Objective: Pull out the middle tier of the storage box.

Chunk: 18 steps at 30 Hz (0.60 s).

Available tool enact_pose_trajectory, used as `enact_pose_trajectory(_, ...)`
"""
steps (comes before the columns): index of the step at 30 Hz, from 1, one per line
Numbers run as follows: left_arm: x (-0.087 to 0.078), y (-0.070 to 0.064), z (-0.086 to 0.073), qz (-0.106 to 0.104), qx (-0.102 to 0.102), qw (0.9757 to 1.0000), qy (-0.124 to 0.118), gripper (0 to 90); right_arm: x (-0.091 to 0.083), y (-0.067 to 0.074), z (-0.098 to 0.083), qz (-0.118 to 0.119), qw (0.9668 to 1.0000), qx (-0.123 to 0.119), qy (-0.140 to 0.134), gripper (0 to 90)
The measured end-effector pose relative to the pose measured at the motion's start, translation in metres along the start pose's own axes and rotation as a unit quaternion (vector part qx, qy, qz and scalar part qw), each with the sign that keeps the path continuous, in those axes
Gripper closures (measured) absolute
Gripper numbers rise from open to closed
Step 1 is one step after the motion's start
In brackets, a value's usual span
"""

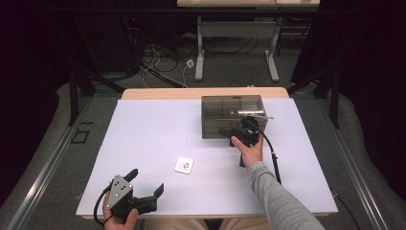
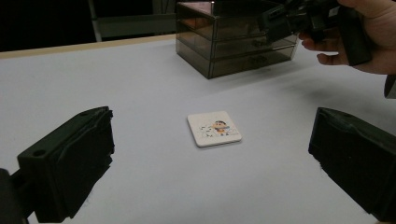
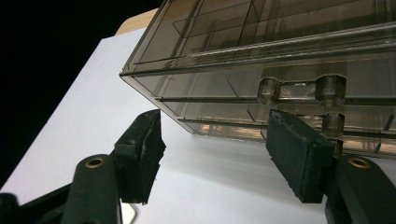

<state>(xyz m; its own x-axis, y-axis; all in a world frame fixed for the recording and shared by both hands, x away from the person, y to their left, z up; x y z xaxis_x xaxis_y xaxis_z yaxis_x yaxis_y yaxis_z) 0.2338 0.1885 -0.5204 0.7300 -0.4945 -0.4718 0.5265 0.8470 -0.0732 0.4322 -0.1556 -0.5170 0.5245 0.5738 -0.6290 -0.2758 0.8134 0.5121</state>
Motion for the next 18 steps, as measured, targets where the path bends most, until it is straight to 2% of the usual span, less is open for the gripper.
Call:
enact_pose_trajectory(2, 0.0, 0.0, 0.0, 0.0, 0.0, 1.0, 0.0, 0.6, -0.0005, -0.0009, 0.0006, 0.003, 0.9999, 0.006, 0.008, 37.1)
enact_pose_trajectory(6, -0.0001, 0.0, 0.0, 0.0, 0.0, 1.0, 0.0, 0.7, 0.0008, -0.0015, 0.0009, 0.007, 0.9999, 0.012, 0.006, 38.1)
enact_pose_trajectory(8, 0.0, 0.0, 0.0, 0.0, 0.0, 1.0, 0.0, 0.6, 0.0004, -0.0016, 0.0007, 0.006, 0.9997, 0.016, 0.015, 38.6)
enact_pose_trajectory(13, 0.0001, -0.0001, -0.0002, -0.001, -0.001, 1.0, 0.001, 0.6, 0.0033, -0.004, -0.0003, 0.003, 0.9997, 0.019, 0.013, 39.7)
enact_pose_trajectory(14, 0.0001, -0.0001, -0.0002, -0.001, -0.001, 1.0, 0.001, 0.7, 0.0027, -0.0043, -0.0006, 0.002, 0.9995, 0.022, 0.022, 39.8)
enact_pose_trajectory(17, 0.0001, -0.0001, -0.0002, -0.001, -0.001, 1.0, 0.001, 0.7, 0.0051, -0.0062, -0.0012, 0.002, 0.9996, 0.022, 0.015, 39.9)
enact_pose_trajectory(18, 0.0001, 0.0, -0.0003, -0.001, -0.001, 1.0, 0.001, 0.6, 0.0054, -0.0077, -0.002, 0.004, 0.9993, 0.028, 0.024, 40.0)
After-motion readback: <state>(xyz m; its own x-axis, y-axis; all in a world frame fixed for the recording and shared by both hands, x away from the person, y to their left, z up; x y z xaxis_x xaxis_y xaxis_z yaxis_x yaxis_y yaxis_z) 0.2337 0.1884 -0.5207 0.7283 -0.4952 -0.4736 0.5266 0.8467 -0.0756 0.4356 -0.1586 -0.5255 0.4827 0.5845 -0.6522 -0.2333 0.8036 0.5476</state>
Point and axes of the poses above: each handheld gripper's, and its own axes: x roughly forward along the jaws, z roughly out of its top, y roughly to its left, the point moved 2 cm from there along x, roughly forward along the jaws, and after that the axes turned 9 degrees about y, right-handed, at the moved point
